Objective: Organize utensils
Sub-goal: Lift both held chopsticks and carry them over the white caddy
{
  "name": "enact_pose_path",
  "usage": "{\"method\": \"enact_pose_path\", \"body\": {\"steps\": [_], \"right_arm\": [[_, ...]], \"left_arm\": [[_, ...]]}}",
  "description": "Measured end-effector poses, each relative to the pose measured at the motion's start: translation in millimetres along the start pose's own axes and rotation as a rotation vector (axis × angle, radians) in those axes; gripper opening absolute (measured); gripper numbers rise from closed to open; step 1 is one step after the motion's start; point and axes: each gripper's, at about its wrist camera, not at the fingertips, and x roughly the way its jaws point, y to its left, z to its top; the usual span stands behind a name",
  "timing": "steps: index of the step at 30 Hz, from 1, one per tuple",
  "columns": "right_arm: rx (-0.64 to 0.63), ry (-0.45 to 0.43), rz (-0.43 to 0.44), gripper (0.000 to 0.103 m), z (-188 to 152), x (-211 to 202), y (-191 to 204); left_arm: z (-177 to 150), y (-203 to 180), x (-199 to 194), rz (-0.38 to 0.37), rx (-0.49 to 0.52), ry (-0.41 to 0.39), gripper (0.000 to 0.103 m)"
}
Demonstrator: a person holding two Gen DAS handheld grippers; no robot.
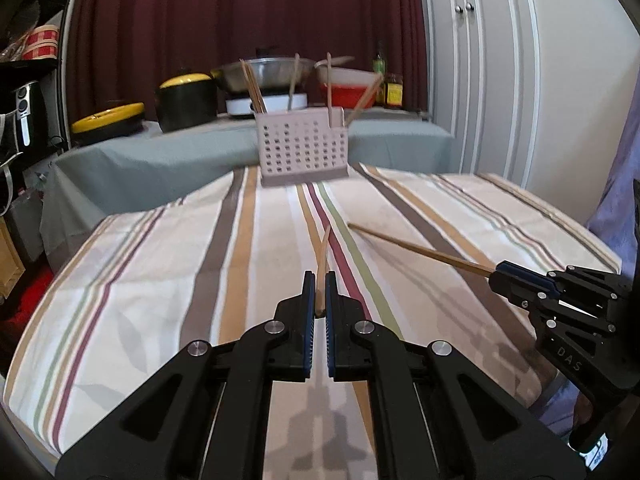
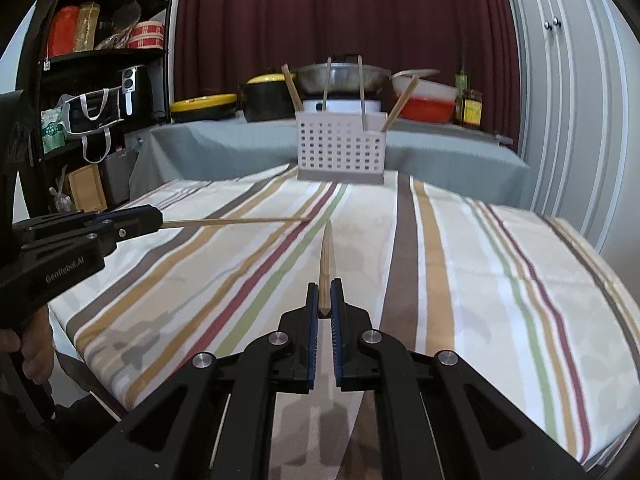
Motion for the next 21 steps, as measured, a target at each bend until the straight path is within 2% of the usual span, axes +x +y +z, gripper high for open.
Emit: {"method": "enact_pose_path", "body": {"steps": [17,21], "right_arm": [[-0.018,-0.154,-0.024,0.007,46.4,-42.4,-1.1],[-0.023,-0.181,-0.021,0.007,61.7,-52.3,-1.6]], "left_arm": [[43.6,19.4,-62.7,0.021,-0.046,-0.162,0.005],[59.0,27.6,-80.6,0.031,-0.066,-0.177,0.005]]}}
